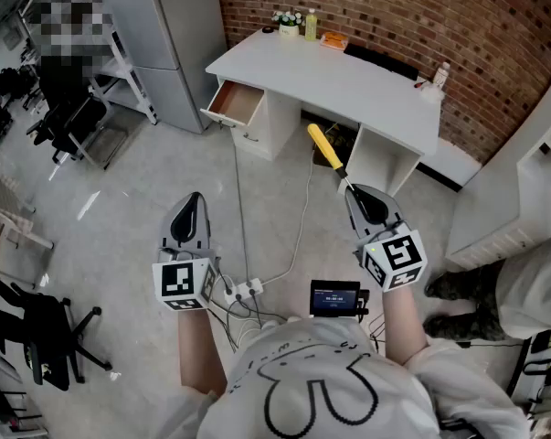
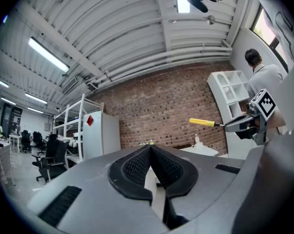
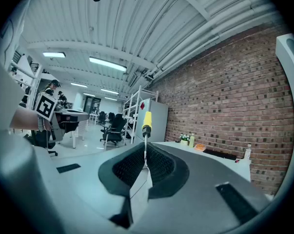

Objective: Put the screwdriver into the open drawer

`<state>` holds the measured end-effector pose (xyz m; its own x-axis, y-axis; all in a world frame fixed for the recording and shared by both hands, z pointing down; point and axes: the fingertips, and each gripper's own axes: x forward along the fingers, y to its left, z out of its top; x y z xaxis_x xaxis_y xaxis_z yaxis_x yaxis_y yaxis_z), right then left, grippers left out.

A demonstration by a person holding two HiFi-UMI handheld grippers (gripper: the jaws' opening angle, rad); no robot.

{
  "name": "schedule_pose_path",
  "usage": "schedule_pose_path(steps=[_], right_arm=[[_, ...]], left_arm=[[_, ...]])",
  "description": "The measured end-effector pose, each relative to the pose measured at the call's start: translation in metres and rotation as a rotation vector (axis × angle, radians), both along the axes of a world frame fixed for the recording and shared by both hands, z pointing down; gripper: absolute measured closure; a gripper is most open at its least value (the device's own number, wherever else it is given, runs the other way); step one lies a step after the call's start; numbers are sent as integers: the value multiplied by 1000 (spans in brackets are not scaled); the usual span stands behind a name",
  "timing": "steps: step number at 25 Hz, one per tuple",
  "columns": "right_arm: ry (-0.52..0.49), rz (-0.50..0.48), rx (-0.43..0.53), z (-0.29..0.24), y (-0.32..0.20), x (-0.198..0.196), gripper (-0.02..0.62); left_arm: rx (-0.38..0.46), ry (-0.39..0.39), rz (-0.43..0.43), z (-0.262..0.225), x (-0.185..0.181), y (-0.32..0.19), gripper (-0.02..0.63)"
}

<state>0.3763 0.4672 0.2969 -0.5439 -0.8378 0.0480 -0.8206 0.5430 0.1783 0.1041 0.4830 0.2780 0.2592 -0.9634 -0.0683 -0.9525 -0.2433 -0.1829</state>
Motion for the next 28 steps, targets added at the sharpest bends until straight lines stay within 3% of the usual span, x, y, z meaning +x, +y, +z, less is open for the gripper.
schedule_pose_path(steps=[11,18,28], right_arm=[[4,-5,-10,8,4,13,571],[-16,-16,-22,14,-14,8,571],[-12,-16,-22,18,-89,-11,572]], left_arm=[[-5,-3,16,9,21,3,597],[-18,5,1,18,15,-11,597],[-24,51,-29,29,-14,-90,597]])
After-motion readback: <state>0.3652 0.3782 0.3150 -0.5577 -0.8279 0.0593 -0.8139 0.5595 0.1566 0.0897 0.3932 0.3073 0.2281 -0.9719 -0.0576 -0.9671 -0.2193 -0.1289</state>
